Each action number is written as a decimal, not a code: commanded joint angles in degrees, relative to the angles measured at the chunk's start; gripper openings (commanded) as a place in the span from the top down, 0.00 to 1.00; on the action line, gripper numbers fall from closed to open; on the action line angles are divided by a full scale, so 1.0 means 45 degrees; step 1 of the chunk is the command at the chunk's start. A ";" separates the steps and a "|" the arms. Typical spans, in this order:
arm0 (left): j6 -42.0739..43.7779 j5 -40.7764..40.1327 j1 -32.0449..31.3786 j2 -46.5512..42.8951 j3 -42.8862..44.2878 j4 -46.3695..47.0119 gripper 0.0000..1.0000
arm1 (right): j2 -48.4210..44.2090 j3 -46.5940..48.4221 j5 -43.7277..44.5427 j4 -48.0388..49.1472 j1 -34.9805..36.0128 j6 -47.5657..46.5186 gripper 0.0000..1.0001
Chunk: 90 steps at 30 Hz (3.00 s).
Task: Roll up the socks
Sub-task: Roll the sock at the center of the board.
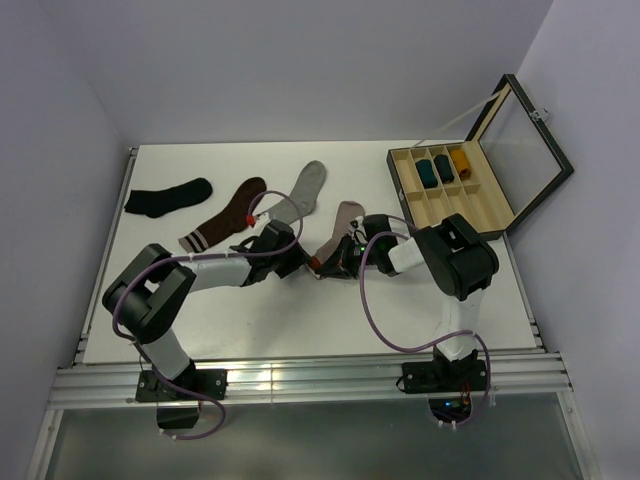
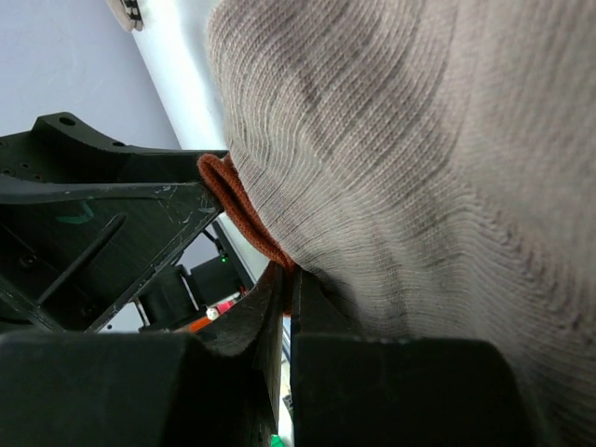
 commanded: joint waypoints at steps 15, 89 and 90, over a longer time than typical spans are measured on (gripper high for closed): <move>-0.0028 0.0471 -0.0065 0.0882 0.0570 -0.0437 0.64 | 0.0314 -0.0144 0.0612 -0.0648 -0.0140 -0.0266 1.00; 0.2375 -0.0622 0.0247 0.1919 0.3774 -0.4949 0.91 | -0.1836 0.0773 1.1317 -0.1860 0.6110 -1.1301 0.59; 0.2375 -0.0718 0.0480 0.1821 0.3677 -0.4949 0.91 | -0.1777 0.0851 1.1007 -0.1860 0.5897 -1.1340 0.59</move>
